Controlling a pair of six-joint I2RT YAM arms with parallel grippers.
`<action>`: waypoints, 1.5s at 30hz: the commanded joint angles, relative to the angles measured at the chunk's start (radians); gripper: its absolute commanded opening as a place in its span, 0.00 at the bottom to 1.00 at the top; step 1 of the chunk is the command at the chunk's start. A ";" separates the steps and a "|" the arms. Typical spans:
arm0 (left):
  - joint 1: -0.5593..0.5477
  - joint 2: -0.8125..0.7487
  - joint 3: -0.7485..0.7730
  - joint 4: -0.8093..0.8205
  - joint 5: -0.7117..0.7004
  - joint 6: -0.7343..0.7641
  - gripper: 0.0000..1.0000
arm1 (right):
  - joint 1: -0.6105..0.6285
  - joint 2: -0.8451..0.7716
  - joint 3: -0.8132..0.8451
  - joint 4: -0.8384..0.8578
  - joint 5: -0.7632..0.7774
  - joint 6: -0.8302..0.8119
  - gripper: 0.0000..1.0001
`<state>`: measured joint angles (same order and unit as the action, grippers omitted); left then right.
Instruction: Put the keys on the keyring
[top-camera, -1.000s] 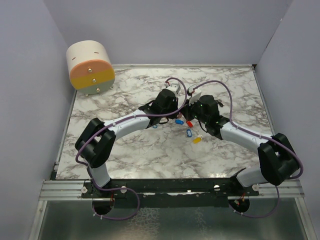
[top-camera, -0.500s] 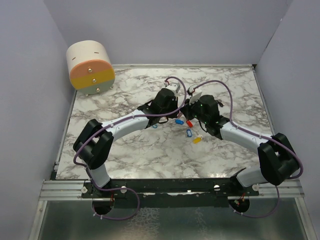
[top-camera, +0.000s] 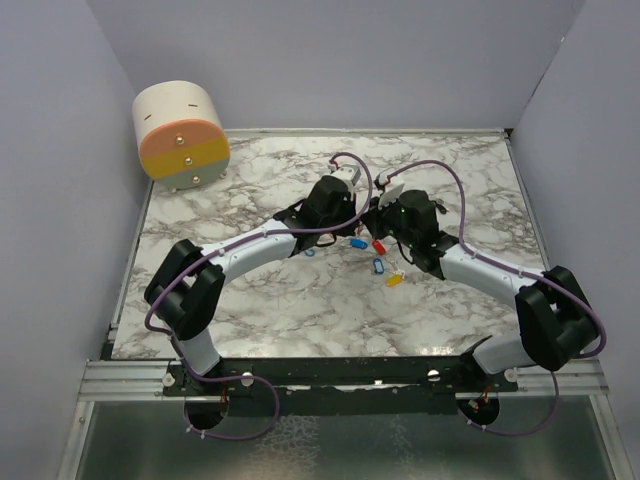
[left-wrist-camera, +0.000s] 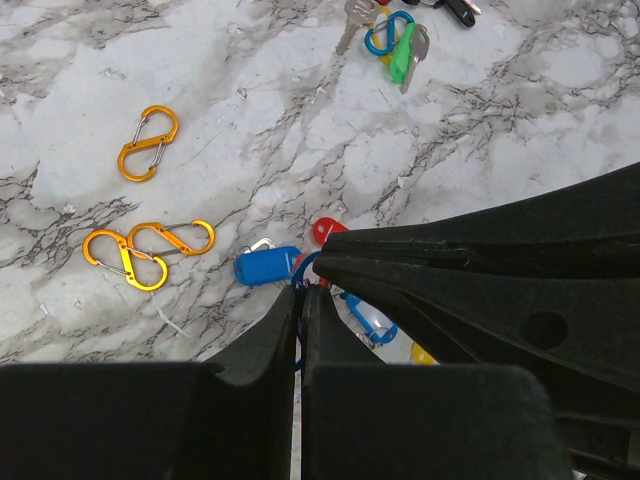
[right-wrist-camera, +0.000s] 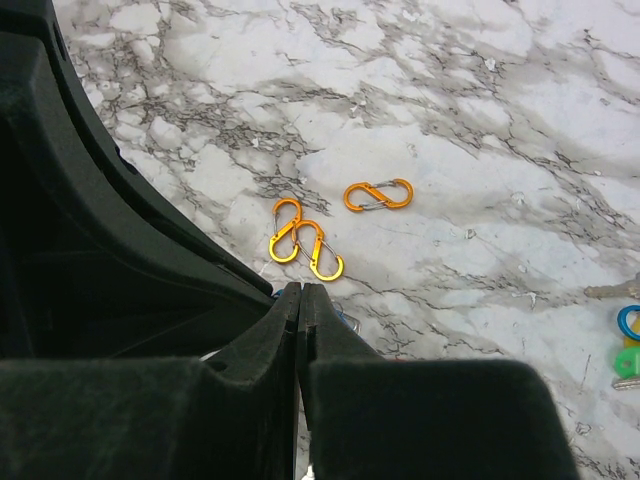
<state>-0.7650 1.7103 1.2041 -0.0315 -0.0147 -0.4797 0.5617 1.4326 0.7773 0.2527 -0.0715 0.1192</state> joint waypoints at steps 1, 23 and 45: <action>0.007 -0.050 0.002 0.017 0.022 0.011 0.00 | 0.004 -0.013 -0.020 0.021 0.051 -0.003 0.01; 0.015 -0.064 -0.014 0.004 0.044 0.019 0.13 | 0.004 -0.049 -0.034 0.019 0.094 -0.018 0.01; 0.050 -0.206 -0.180 0.071 -0.127 -0.043 0.93 | -0.047 -0.009 0.004 -0.058 0.241 0.044 0.01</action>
<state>-0.7258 1.5822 1.0763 -0.0097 -0.0353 -0.4984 0.5556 1.4078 0.7506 0.2348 0.0731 0.1230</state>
